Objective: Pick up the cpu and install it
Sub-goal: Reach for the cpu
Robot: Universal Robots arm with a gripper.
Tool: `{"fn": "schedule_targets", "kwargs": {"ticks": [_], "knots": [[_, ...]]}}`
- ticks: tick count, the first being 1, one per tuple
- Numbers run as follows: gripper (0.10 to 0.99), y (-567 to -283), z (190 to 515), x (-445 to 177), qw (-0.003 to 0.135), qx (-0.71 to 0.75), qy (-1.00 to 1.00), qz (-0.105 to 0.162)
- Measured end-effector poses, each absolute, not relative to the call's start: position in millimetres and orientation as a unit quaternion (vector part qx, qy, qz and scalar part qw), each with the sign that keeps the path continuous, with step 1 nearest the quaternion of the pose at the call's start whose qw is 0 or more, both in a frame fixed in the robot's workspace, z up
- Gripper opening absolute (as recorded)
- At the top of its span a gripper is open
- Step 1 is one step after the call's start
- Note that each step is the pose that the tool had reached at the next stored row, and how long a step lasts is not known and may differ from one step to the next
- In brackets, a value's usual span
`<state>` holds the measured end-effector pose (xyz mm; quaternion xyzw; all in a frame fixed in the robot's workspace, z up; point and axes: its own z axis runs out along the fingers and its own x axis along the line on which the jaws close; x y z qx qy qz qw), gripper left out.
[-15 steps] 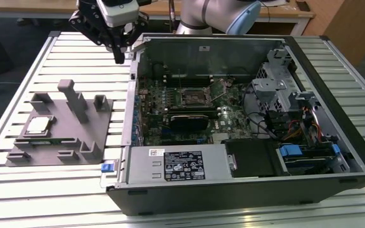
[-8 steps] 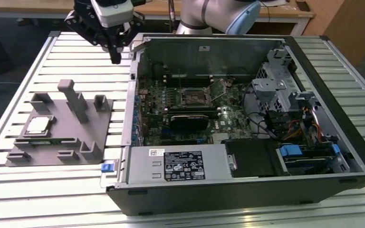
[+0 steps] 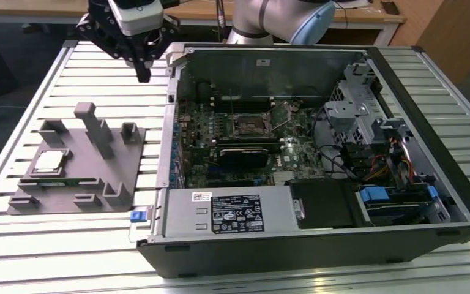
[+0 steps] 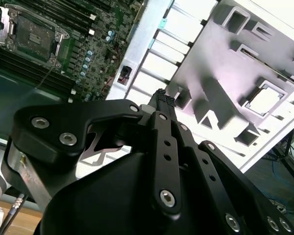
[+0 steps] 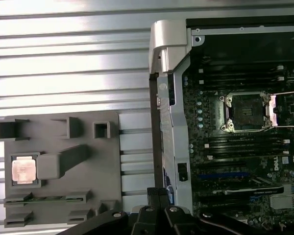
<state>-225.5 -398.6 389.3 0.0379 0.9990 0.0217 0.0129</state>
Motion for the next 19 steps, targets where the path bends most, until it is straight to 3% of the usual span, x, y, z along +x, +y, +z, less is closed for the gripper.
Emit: {"fn": "schedule_targets", "kwargs": {"ticks": [19], "knots": [[0.106,-398,389,-246,0.013,0.038,0.999,0.022]]}}
